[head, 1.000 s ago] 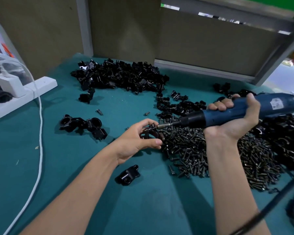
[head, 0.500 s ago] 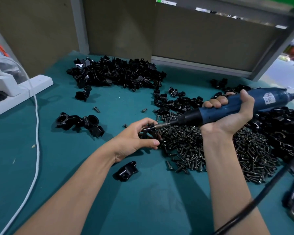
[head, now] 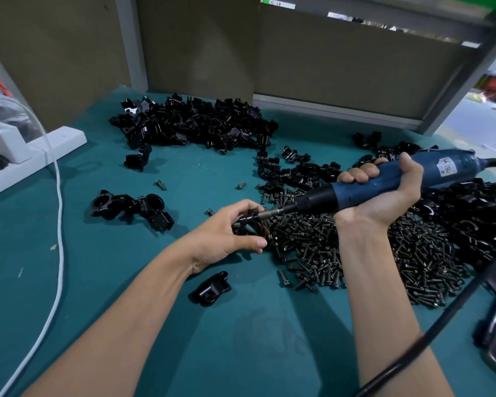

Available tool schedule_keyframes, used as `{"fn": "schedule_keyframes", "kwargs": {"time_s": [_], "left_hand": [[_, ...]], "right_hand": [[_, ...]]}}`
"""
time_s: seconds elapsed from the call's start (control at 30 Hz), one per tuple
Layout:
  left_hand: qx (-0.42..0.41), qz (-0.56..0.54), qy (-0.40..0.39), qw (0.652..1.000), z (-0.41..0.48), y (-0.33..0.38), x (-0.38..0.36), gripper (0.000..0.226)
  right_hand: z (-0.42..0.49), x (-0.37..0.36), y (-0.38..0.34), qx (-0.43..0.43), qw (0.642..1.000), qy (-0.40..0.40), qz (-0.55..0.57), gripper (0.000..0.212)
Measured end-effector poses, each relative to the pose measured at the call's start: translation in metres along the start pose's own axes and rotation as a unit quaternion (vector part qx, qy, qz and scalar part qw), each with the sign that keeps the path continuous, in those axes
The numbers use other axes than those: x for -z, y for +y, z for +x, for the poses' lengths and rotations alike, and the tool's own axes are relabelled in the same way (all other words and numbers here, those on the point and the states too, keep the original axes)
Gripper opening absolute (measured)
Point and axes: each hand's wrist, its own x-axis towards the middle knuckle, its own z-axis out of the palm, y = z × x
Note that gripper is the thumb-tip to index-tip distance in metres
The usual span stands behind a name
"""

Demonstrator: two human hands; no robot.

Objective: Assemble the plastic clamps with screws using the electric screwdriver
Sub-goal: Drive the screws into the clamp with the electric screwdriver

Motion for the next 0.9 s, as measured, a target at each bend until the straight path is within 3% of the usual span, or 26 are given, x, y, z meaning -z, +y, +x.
{"fn": "schedule_keyframes", "kwargs": {"time_s": [0.9], "left_hand": [[0.008,-0.007,-0.004,1.000,-0.0005,0.0034,0.0013,0.034]], "right_hand": [[-0.0015,-0.0009,0.0031,-0.007,1.000,0.008,0.005,0.026]]}}
